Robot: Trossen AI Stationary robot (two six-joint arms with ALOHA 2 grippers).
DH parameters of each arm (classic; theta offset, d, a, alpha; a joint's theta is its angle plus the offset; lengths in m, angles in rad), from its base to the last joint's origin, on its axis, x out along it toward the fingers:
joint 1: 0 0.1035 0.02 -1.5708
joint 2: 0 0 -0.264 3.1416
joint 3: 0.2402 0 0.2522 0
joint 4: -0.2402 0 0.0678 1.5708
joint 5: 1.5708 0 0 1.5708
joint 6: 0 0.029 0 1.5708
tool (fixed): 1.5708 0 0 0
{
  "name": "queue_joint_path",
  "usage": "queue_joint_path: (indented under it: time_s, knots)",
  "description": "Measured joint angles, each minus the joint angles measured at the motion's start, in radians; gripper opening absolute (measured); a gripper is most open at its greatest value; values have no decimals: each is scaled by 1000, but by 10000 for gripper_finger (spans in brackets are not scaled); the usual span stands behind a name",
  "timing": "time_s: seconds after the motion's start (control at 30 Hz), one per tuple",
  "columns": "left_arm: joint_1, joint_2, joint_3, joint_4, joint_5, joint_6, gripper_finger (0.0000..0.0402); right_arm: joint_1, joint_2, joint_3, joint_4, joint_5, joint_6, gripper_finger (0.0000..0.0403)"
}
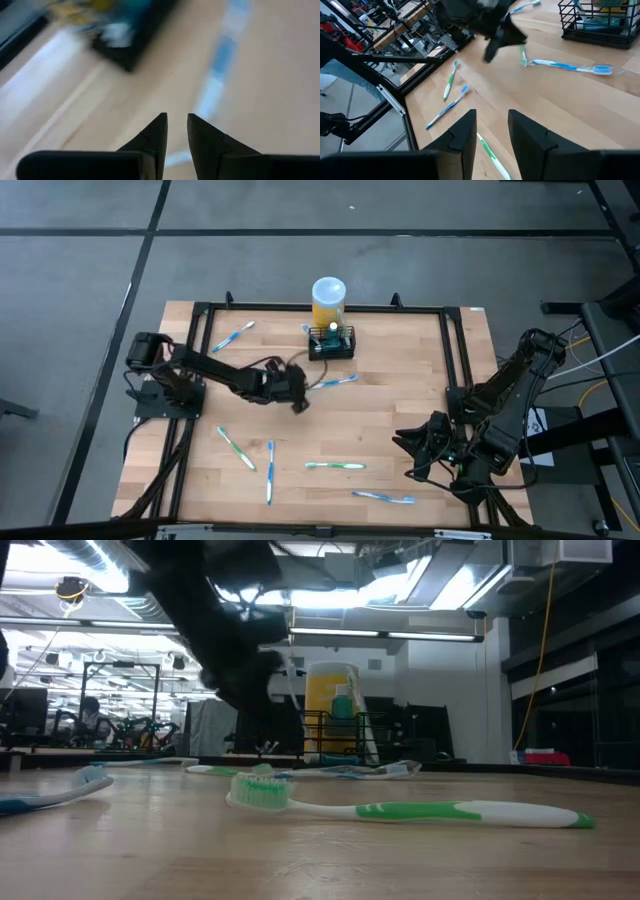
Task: Pick & Place toothbrushing station
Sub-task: Put the green toothbrush in the wire organizer
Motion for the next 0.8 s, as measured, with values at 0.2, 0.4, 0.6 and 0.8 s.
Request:
queue_joint_path:
  time_s: [0.2,0.4,0.6,0.8]
  knots:
    - [-49,-62,0,-88,238,393,70,13,0,0,0,7,-9,114]
    - [-26,-68,0,-154,258,501,81,25,0,0,8,66,-3,114]
    - [32,-2,0,-117,313,602,121,25,0,0,8,79,-1,114]
    - [51,35,0,-33,315,608,137,25,0,0,17,79,0,114]
